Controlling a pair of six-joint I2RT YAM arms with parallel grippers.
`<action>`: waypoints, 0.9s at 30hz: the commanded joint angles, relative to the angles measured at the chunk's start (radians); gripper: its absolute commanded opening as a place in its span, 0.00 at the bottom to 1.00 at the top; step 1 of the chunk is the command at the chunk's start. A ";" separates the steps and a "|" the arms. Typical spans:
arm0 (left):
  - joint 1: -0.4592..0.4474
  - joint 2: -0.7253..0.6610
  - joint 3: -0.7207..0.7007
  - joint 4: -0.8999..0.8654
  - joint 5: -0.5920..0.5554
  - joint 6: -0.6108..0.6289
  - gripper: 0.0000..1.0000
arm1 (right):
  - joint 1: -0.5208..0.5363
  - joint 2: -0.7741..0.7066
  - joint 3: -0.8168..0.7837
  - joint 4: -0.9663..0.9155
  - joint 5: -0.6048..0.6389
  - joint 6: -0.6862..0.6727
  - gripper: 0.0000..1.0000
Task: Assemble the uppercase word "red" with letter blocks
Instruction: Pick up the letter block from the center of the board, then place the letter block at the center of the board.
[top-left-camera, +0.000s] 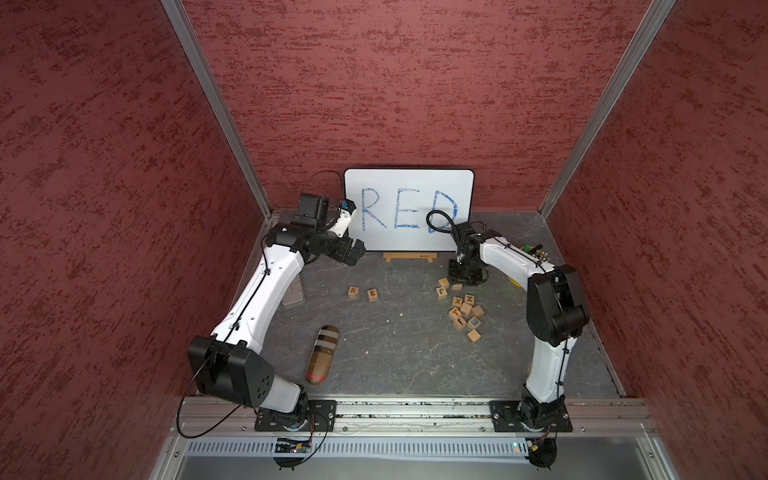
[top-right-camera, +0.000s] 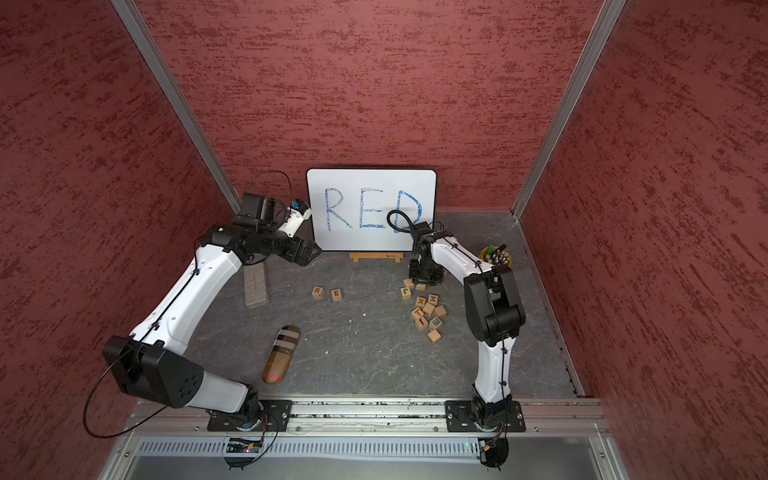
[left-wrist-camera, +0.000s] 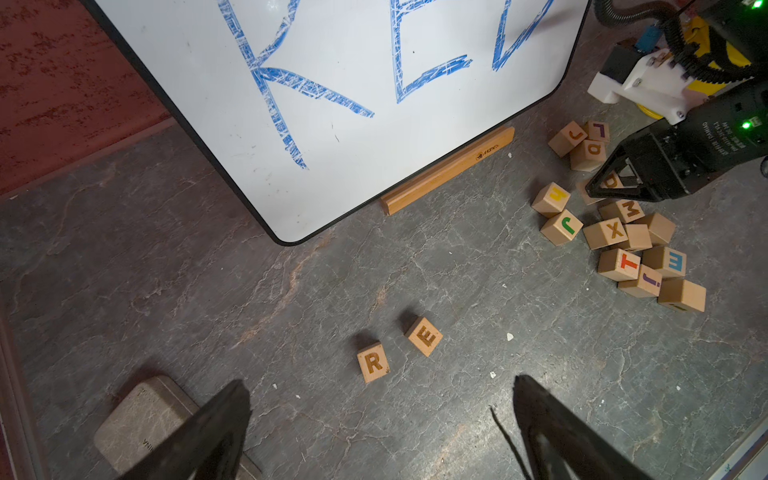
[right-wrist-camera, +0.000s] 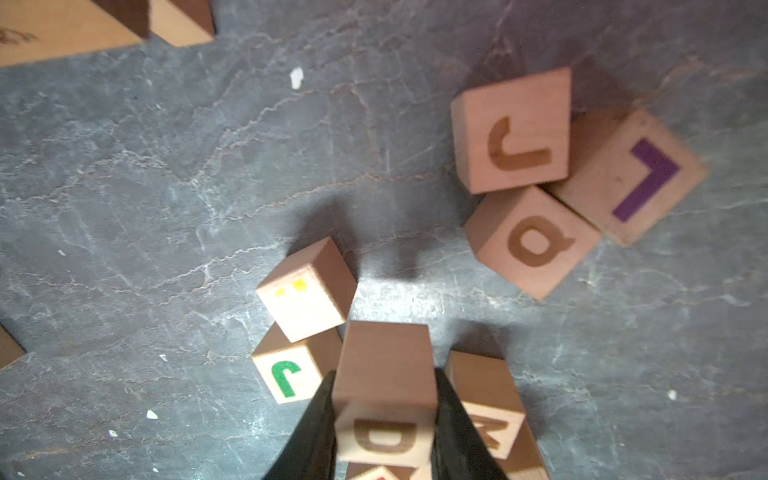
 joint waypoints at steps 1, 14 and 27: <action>0.024 -0.017 -0.010 -0.016 0.043 -0.020 0.99 | 0.010 -0.042 0.060 -0.073 0.041 -0.046 0.28; 0.160 -0.033 0.014 -0.088 0.173 -0.008 1.00 | 0.230 0.118 0.396 -0.193 -0.011 -0.175 0.28; 0.286 -0.115 -0.051 -0.194 0.275 0.069 1.00 | 0.354 0.213 0.360 -0.096 0.012 -0.202 0.29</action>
